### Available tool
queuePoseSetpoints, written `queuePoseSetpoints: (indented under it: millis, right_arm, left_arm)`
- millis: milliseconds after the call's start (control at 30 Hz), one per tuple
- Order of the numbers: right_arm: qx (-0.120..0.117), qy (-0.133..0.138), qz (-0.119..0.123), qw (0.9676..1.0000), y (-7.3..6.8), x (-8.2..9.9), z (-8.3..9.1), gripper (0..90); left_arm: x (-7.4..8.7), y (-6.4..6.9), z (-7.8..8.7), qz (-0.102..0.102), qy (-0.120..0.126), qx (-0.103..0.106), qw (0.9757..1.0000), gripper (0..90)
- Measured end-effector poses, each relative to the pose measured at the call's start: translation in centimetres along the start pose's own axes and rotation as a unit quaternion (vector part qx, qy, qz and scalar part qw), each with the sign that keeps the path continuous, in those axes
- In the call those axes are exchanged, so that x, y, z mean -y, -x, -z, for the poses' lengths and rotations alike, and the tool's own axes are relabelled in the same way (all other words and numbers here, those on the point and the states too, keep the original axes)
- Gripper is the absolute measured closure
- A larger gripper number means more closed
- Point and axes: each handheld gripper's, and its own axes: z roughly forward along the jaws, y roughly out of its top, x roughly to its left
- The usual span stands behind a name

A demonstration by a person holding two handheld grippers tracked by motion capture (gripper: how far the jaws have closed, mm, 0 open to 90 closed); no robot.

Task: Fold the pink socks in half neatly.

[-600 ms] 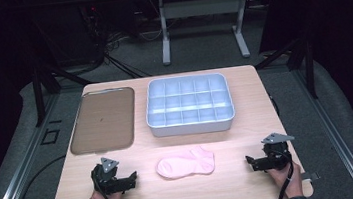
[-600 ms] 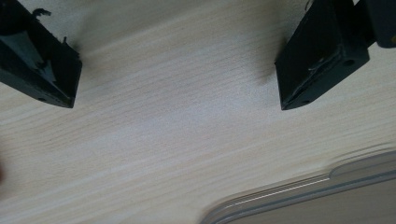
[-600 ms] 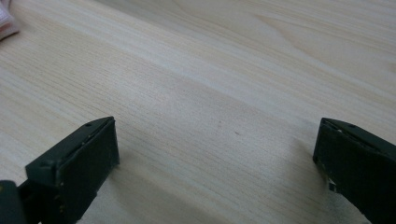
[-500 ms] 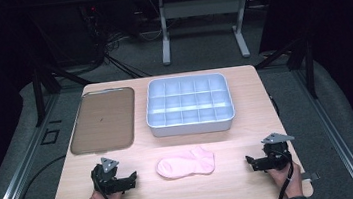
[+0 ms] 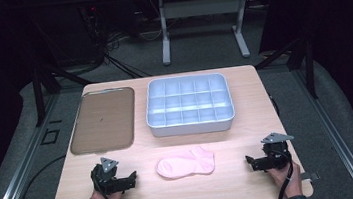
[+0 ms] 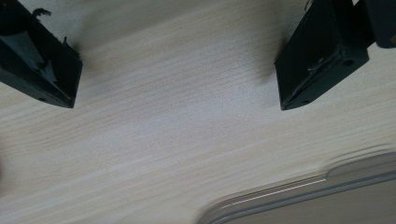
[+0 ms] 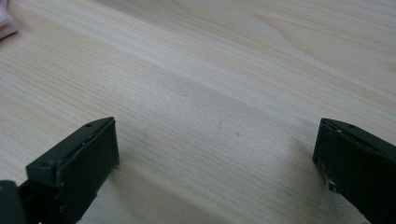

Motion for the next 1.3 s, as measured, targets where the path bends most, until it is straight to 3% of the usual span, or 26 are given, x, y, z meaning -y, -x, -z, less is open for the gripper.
queuePoseSetpoints:
  millis: [167, 500, 600, 733, 900, 1067, 1200, 1300]
  right_arm:
    - [0.000, -0.003, 0.011, 0.9999, -0.2, -0.1, 0.1, 0.0]
    - [-0.026, 0.007, 0.012, 0.9996, -1.2, -0.9, 0.7, 0.0]
    - [-0.040, 0.013, 0.037, 0.9984, -2.3, -1.8, 1.5, 0.0]
    - [-0.056, 0.031, 0.044, 0.9970, -3.5, -3.1, 2.2, 0.0]
    - [-0.076, 0.026, 0.069, 0.9943, -5.1, -4.8, 2.5, 0.0]
    - [-0.094, 0.028, 0.089, 0.9912, -6.8, -5.8, 2.2, 0.0]
    - [-0.125, 0.024, 0.102, 0.9865, -8.6, -6.9, 1.2, 0.0]
    - [-0.130, 0.016, 0.112, 0.9849, -9.6, -7.4, 0.7, 0.0]
  left_arm:
    - [0.0, 0.0, 0.0, 0.000, 0.000, 0.000, 1.0000, 0.3]
    - [0.0, 0.0, 0.0, 0.000, 0.000, 0.001, 1.0000, 0.2]
    - [0.0, 0.0, 0.0, 0.002, 0.000, -0.001, 1.0000, 0.2]
    - [0.0, 0.0, 0.0, 0.002, 0.000, -0.001, 1.0000, 0.2]
    - [0.0, 0.0, 0.0, 0.002, 0.000, -0.001, 1.0000, 0.1]
    - [0.0, 0.0, 0.0, 0.002, -0.002, 0.000, 1.0000, 0.1]
    - [0.0, 0.0, 0.0, 0.002, 0.000, -0.001, 1.0000, 0.1]
    - [0.0, 0.0, 0.0, 0.001, 0.000, -0.001, 1.0000, 0.2]
